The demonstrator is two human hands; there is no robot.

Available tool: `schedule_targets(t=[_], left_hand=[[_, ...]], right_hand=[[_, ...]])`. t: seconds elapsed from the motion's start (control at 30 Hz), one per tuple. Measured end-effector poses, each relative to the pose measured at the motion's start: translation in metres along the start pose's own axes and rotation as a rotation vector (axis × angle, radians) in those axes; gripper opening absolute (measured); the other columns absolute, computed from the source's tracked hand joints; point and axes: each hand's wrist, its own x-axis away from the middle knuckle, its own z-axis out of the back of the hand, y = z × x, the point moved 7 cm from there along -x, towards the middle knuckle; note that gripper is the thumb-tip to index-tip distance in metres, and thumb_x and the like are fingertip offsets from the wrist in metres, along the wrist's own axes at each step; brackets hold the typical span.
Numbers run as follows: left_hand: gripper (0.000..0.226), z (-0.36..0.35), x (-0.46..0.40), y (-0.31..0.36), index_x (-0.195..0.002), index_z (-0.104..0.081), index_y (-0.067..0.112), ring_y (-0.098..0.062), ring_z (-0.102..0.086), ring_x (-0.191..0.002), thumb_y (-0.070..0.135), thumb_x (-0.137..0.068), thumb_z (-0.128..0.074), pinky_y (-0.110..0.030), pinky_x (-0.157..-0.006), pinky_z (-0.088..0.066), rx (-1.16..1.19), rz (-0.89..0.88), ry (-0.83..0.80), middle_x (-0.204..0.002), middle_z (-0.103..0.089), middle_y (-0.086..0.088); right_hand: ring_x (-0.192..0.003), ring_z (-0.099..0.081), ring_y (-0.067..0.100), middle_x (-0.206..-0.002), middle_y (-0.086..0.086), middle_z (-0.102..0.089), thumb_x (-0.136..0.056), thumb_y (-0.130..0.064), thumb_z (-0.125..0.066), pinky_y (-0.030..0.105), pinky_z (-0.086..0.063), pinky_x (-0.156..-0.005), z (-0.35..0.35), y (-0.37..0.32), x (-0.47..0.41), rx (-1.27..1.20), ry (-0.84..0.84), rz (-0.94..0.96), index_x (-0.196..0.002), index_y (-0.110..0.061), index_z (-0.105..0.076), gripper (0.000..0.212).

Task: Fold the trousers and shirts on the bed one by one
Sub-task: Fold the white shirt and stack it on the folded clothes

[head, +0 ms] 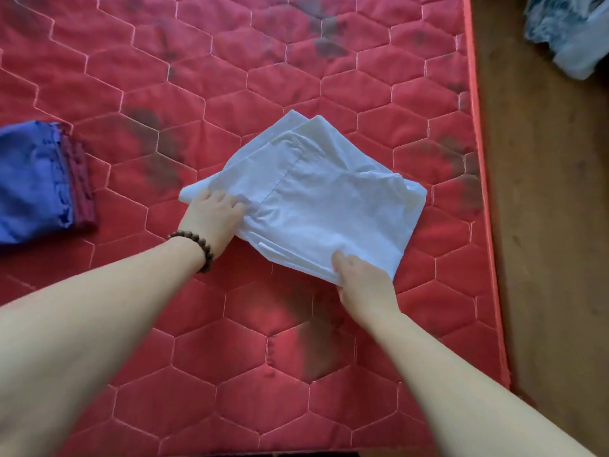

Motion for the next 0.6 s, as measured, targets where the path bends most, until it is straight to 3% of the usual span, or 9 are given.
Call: schedule_targets(t=[0.27,0.33,0.4,0.53,0.6], left_hand=[[0.025,-0.02,0.066,-0.014,-0.11,-0.053,0.011,-0.028,-0.048,-0.107,0.006,-0.09,-0.037,-0.039,-0.093,-0.031,-0.022,0.187,-0.106,-0.113,-0.055,-0.009],[0.022,-0.017,0.076,-0.013,-0.102,-0.056,0.006,-0.031,-0.049,-0.102,0.002,-0.088,-0.04,-0.042,-0.089,-0.032,0.062,0.256,-0.039,-0.106,-0.055,-0.014],[0.018,-0.012,0.086,-0.009,-0.096,-0.058,0.004,-0.033,-0.05,-0.095,0.001,-0.084,-0.044,-0.044,-0.081,-0.033,0.145,0.352,0.028,-0.098,-0.055,-0.017],[0.021,-0.01,0.097,0.007,-0.098,-0.058,0.006,-0.033,-0.055,-0.09,0.024,-0.091,-0.048,-0.042,-0.076,-0.037,0.367,0.632,0.003,-0.098,-0.059,-0.015],[0.033,-0.019,0.1,0.015,-0.102,-0.058,0.008,-0.034,-0.058,-0.093,0.037,-0.095,-0.043,-0.042,-0.076,-0.044,0.576,0.84,-0.052,-0.102,-0.061,-0.013]], right_hand=[[-0.087,-0.058,0.032,-0.096,0.006,-0.058,-0.088,-0.01,-0.047,0.034,-0.029,-0.058,-0.038,-0.074,0.038,-0.03,-0.118,0.194,-0.115,-0.015,-0.043,0.028],[-0.091,-0.058,0.031,-0.1,0.006,-0.058,-0.092,-0.028,-0.048,0.034,-0.033,-0.062,-0.045,-0.078,0.044,-0.039,-0.17,0.227,-0.115,-0.016,-0.045,0.026],[-0.092,-0.057,0.028,-0.101,0.004,-0.058,-0.092,-0.049,-0.047,0.034,-0.039,-0.067,-0.044,-0.072,0.046,-0.035,-0.198,0.234,-0.114,-0.017,-0.05,0.039],[-0.089,-0.055,0.031,-0.098,0.011,-0.057,-0.087,-0.038,-0.06,0.04,-0.047,-0.074,-0.008,-0.05,0.026,-0.077,0.011,0.286,-0.105,-0.009,-0.062,0.034],[-0.106,-0.053,0.034,-0.117,0.015,-0.056,-0.088,-0.035,-0.061,0.044,-0.045,-0.084,0.008,-0.037,0.003,-0.029,0.048,0.298,-0.113,-0.009,-0.062,0.035]])
